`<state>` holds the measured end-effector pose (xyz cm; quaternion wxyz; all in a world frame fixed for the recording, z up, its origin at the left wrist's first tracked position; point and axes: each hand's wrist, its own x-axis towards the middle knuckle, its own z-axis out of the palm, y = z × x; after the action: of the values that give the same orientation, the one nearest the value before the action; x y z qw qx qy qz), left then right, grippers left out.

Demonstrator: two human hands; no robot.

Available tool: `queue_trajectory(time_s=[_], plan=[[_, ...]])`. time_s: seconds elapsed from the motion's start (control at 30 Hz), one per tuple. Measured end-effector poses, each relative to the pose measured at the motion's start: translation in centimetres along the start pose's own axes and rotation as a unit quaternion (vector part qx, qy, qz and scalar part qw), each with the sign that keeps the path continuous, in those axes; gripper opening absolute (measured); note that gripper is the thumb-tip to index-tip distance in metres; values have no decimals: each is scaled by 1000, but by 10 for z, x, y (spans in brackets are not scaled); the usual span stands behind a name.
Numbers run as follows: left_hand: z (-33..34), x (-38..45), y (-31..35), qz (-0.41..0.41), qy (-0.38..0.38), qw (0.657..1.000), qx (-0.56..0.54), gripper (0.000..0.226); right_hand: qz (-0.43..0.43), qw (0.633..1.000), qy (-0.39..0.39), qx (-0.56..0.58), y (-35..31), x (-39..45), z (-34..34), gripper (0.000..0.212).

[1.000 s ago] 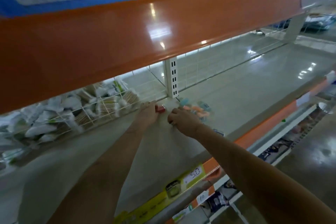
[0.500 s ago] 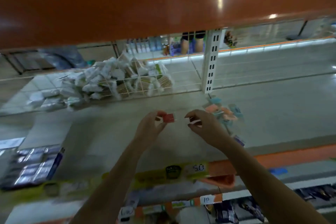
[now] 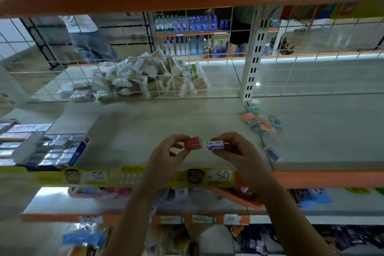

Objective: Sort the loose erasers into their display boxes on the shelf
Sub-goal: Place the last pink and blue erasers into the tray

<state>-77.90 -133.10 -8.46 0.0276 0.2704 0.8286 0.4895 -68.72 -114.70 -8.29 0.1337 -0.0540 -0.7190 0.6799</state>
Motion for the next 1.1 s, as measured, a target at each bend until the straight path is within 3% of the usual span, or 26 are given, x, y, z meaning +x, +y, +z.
queue_trajectory(time_s=[0.3,0.4,0.6,0.7,0.93,1.1], plan=[[0,-24,12,-52,-10,997,-56,15,2,996,-7,92,-4,-13,2,23],[3,-27,16,-95,7,990,-105,23,22,994,-12,109,-4,-15,4,25],[5,-31,27,-210,21,941,-266,27,41,992,-7,115,-3,-19,11,17],[2,-34,25,-229,24,931,-282,24,40,991,-14,125,-2,-20,16,18],[-27,-44,14,-238,15,935,-261,10,59,980,-44,187,-2,-15,43,31],[-64,-57,-4,-235,37,930,-281,7,55,979,-74,184,-5,-9,79,57]])
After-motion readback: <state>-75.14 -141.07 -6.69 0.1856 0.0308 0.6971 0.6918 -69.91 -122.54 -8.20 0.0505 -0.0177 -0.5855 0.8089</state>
